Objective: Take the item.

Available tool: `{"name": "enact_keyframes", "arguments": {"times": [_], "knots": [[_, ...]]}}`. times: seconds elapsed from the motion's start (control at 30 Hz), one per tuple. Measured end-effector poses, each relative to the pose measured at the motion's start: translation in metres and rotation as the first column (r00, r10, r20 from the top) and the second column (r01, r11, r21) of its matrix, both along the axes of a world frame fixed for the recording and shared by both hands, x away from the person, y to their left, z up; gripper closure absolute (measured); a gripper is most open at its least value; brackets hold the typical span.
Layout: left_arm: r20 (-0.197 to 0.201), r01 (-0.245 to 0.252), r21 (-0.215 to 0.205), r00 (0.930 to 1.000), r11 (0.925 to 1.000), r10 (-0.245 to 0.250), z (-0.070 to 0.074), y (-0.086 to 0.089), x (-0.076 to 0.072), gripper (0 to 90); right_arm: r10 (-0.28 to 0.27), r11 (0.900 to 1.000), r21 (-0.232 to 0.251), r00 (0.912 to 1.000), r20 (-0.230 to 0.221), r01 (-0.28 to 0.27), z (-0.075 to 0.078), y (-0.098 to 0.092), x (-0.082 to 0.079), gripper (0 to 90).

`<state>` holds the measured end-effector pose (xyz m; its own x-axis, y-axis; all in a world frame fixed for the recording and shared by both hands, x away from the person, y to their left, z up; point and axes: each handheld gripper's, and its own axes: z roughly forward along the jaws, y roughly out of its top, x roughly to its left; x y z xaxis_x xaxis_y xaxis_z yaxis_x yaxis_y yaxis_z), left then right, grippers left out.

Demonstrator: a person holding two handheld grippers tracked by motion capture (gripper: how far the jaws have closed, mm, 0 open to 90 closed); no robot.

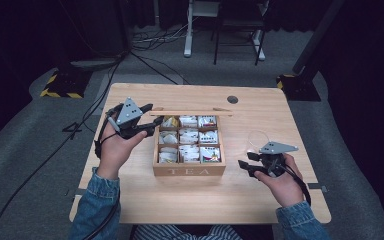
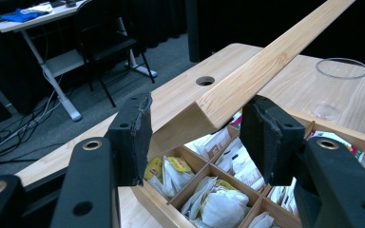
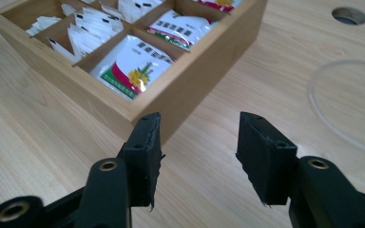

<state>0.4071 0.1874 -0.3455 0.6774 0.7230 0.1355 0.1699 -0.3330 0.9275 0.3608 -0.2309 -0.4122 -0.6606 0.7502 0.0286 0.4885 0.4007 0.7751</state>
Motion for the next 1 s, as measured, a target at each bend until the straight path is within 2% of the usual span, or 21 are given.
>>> {"name": "enact_keyframes", "arguments": {"times": [0.53,1.0], "knots": [[0.001,0.001,-0.011,1.0,0.9999,-0.001,-0.001,0.0,0.0,45.2,0.078,0.997,0.001,0.9967,0.021,-0.078,0.021,0.057,0.014,52.5],[-0.004,0.005,-0.018,1.0,0.9998,-0.005,-0.003,0.001,0.0,44.6,0.136,0.99,0.031,0.9906,0.004,-0.136,0.026,0.1,0.032,53.0]]}}
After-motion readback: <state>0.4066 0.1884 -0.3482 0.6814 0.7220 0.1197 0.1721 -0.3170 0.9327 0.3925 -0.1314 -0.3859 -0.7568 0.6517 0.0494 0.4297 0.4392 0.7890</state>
